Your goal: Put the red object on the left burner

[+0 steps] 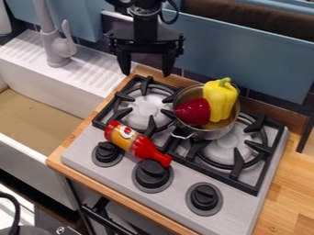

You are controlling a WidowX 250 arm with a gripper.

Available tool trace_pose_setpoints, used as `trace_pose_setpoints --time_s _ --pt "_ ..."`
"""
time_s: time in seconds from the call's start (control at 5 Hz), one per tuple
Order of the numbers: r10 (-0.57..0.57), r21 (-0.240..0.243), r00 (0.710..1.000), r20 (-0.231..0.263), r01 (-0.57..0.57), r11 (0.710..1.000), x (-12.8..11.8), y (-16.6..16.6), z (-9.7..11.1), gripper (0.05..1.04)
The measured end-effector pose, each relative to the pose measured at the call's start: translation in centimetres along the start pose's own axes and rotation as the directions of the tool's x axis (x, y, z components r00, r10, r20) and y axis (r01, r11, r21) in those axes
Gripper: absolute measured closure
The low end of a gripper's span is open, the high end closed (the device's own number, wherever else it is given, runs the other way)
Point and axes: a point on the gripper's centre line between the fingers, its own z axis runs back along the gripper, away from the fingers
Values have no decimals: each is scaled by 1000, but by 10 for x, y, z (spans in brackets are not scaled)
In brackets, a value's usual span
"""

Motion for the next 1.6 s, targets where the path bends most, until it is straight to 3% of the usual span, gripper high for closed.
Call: trace_pose_setpoints --time_s 0.2,0.4,0.6,0.8,1.0,1.2,1.6 --pt "-21 9 999 -32 21 1000 -7 0 -9 85" --pt "-247 -24 968 -45 246 969 -18 -13 -11 85" --pt "-474 -80 881 -2 472 878 -29 -27 -13 85" --pt "-658 -155 752 38 655 740 -34 -39 -7 85" --pt "-744 -168 663 83 745 646 -31 -54 0 86" --pt "-765 -197 642 52 757 623 -32 -64 -4 85" --pt "-763 -168 645 45 758 630 -35 -71 -13 85"
